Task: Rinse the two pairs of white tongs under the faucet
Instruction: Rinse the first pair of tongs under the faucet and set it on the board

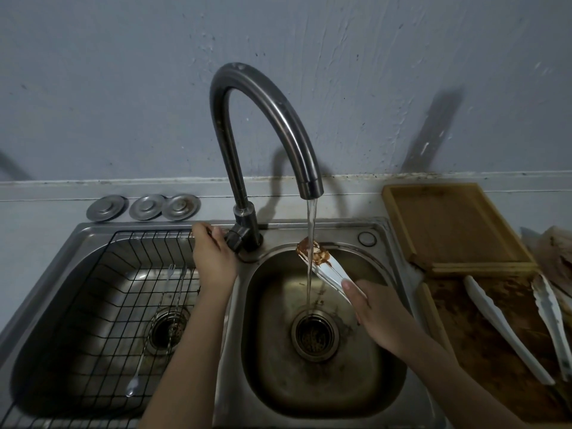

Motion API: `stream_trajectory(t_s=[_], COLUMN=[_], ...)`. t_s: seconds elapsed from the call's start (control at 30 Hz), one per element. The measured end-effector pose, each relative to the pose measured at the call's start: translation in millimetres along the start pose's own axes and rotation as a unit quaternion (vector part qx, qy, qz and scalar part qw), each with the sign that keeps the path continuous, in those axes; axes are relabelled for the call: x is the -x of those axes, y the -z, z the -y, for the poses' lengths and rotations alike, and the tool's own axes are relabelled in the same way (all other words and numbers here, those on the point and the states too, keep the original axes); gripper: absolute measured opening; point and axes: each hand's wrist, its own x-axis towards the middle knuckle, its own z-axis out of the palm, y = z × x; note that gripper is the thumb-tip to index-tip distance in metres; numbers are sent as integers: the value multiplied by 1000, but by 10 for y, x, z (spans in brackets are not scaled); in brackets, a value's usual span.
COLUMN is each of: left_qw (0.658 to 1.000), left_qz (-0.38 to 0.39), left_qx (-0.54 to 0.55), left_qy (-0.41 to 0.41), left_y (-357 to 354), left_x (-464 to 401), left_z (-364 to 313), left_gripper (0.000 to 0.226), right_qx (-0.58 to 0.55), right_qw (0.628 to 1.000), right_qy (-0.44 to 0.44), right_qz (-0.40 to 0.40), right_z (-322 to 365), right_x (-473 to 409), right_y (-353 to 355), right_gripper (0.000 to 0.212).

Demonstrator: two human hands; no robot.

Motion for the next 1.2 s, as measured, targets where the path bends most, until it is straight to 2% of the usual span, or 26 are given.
stream_trajectory(t_s=[0.13,0.4,0.6,1.03,1.2], left_qw=[999,997,999,1000,1000], left_qz=[27,51,50,3,19], left_qx=[-41,-54,-9,9,25], left_qy=[-2,-27,-20,-3,1], left_y=[-12,-31,-7,-28,3], left_x=[-48,-109,28,-8,21], left_z=[-54,-4,46,92,103], left_gripper=[8,4,24,19,22], right_qx=[6,8,30,18,16], right_qw=[1000,1000,1000,1000,1000], right_qy=[2,-7,-1,0,-8], right_qz=[-1,4,8,15,20], right_z=[0,-34,-39,11,4], right_x=[8,7,5,-20,-19], right_y=[14,10,-38,-146,-141], right_gripper=[42,41,40,39,40])
